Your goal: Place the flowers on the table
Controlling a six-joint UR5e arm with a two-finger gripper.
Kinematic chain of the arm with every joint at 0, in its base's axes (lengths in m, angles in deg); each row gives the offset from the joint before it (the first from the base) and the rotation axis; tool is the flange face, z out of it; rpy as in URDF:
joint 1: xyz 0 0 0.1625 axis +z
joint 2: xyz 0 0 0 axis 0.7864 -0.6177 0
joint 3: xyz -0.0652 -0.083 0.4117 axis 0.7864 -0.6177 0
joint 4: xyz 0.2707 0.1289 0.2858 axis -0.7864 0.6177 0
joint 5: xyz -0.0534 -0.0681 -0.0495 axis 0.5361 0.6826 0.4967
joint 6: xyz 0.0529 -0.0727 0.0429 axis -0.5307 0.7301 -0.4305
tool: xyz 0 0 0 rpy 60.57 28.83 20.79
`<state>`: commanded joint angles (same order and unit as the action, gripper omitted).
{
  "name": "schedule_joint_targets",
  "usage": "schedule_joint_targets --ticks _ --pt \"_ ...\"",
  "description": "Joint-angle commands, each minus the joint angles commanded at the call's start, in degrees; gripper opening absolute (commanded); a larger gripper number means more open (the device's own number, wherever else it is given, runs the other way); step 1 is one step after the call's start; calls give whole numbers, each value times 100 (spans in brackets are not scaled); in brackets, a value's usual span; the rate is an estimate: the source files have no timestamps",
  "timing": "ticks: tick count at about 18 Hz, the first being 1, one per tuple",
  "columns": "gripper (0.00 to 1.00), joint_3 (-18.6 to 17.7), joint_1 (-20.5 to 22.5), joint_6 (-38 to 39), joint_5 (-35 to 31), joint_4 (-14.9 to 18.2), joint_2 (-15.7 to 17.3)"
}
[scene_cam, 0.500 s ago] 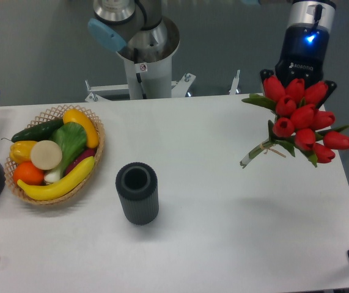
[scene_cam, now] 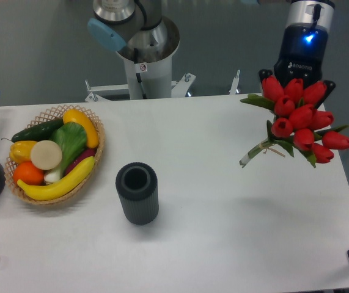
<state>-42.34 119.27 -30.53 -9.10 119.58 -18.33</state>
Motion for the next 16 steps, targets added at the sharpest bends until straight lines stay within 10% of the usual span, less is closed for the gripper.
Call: schedule_joint_targets --ticks 16 --pt "37 -44 -1150 -62 -3154 18 -149"
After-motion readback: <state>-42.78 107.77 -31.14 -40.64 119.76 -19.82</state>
